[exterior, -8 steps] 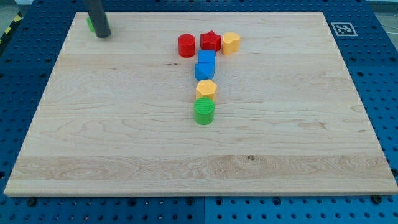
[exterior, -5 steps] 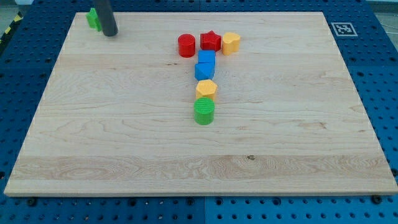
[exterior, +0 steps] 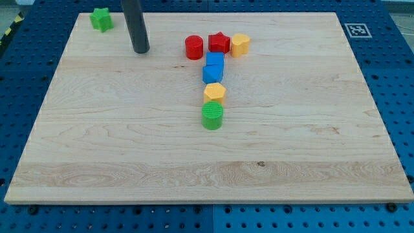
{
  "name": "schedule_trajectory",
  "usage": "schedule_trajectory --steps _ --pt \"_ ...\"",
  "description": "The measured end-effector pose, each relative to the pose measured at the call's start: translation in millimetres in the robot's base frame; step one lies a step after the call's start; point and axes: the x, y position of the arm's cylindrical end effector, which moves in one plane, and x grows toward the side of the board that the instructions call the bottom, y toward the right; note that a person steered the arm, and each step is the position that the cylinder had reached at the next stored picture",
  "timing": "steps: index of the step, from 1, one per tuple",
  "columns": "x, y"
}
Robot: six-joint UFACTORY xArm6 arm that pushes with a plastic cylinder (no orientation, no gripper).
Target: Push the red circle to the top center of the board
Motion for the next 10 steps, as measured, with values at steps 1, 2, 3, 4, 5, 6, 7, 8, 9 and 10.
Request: schedule_trajectory --steps 1,2,3,4,5,6,7,8,9,10 --pt "0 2" --pt "0 5" --pt "2 20" --pt "8 45" --pt "19 66" --pt "34 72" --pt "36 89" --pt "36 108" --pt "36 116" --pt "33 116"
